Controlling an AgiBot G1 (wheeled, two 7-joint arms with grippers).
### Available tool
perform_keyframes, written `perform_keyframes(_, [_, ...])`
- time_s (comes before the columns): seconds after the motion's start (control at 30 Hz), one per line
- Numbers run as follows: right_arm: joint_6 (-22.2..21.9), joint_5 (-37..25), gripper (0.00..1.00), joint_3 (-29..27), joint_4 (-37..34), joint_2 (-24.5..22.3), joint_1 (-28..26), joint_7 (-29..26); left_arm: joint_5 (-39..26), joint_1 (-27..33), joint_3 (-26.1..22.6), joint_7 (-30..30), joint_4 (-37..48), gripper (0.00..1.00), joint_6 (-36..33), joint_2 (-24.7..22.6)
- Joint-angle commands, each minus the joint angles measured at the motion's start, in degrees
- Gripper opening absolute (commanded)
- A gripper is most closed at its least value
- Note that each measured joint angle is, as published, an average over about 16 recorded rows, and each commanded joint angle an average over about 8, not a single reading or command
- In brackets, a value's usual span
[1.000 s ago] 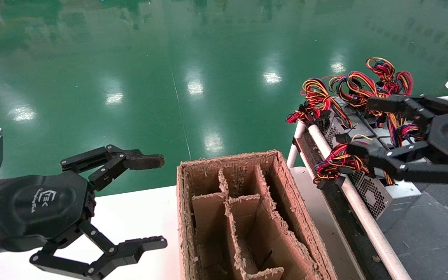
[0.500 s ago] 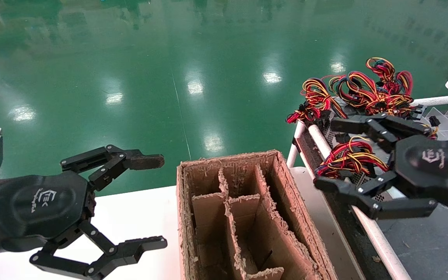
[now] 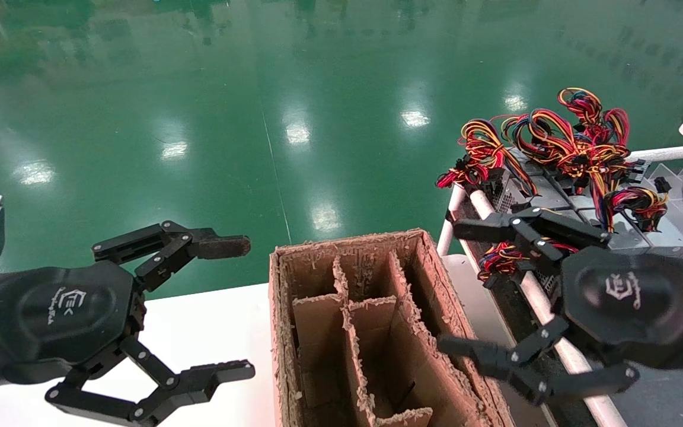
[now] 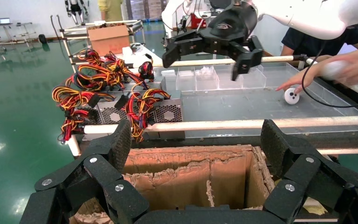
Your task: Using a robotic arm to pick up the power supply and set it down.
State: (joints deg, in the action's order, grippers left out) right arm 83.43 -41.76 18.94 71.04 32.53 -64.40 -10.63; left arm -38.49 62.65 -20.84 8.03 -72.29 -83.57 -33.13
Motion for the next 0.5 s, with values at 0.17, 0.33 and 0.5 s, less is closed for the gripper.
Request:
perform_keyframes(0.17, [1.5,-0.1,1.0,-2.0,1.7,1.7,1.9,-0.1,0.0,0.0,0.0,0.0,0.0,1.0,0.0,0.0])
perform_keyframes(0.33, [2.4,-0.1,1.0,-3.1,2.7,2.7,3.0,-0.1,0.0,0.0,0.0,0.0,0.0,1.0,0.0,0.0])
perform_keyframes(0.5, [2.7,-0.1,1.0,-3.5,3.0,3.0,3.4,-0.1,0.0,0.0,0.0,0.0,0.0,1.0,0.0,0.0])
